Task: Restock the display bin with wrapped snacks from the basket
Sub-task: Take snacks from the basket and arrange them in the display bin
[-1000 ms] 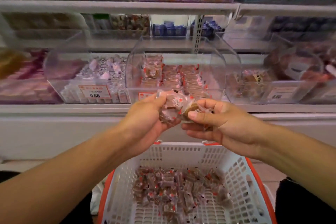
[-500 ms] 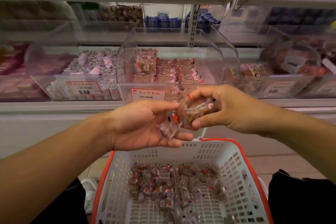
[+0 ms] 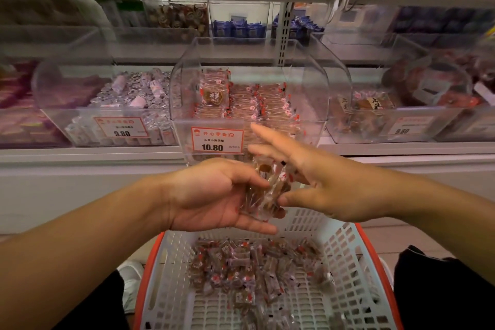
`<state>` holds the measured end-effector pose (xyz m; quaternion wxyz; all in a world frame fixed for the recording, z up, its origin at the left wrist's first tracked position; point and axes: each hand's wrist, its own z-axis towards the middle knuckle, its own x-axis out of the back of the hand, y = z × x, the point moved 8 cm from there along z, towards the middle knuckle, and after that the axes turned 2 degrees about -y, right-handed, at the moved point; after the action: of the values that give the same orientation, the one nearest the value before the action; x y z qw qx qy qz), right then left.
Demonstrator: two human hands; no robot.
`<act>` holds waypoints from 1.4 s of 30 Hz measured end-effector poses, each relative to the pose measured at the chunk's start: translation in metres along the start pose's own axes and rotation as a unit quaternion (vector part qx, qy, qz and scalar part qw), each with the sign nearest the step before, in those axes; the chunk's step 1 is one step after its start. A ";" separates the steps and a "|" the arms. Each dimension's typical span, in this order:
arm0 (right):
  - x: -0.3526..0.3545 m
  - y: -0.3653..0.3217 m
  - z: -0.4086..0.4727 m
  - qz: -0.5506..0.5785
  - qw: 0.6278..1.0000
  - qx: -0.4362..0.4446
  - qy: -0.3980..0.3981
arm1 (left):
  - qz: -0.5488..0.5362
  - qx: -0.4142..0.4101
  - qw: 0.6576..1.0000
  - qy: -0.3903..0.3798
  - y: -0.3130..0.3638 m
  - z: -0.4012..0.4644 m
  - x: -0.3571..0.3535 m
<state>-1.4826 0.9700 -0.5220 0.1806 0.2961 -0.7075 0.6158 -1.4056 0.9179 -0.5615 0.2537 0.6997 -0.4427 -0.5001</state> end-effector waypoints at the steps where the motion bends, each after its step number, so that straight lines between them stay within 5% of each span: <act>1: 0.000 0.000 0.000 -0.015 1.000 -0.003 0.004 | 0.008 -0.002 1.000 0.001 -0.001 0.000 -0.001; 6: 0.008 0.003 -0.001 -0.042 0.998 -0.024 0.038 | 0.065 -0.013 0.998 0.004 -0.002 0.001 -0.004; 16: 0.017 0.002 0.002 -0.089 0.989 -0.008 0.114 | 0.160 -0.085 0.972 0.148 0.017 -0.002 0.012; 24: 0.021 -0.008 0.007 0.033 0.997 -0.008 0.068 | 0.250 -0.090 0.949 0.167 0.035 -0.018 0.007; 30: 0.057 -0.024 0.023 0.099 0.987 0.003 0.127 | 0.159 -0.186 0.948 0.203 0.084 -0.054 0.026; 32: 0.084 -0.021 0.038 0.147 0.972 -0.013 0.182 | 0.189 -0.266 0.884 0.334 0.114 -0.082 0.053; 35: 0.119 -0.008 0.077 0.121 0.961 -0.067 0.239 | 0.407 -0.287 0.664 0.558 0.143 -0.126 0.084; 36: 0.121 -0.003 0.094 0.100 0.962 -0.090 0.236 | 0.466 -0.251 0.628 0.570 0.144 -0.125 0.090; 39: 0.112 0.014 0.147 0.045 0.970 -0.140 0.193 | 0.567 -0.141 0.626 0.516 0.134 -0.097 0.108; 42: 0.102 0.022 0.184 -0.063 0.969 -0.153 0.182 | 0.621 -0.136 0.600 0.485 0.133 -0.079 0.113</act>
<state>-1.5542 0.7711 -0.5078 0.3878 0.1922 -0.7287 0.5308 -1.3689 0.7485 -0.4792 0.7731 0.3529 -0.5091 0.1365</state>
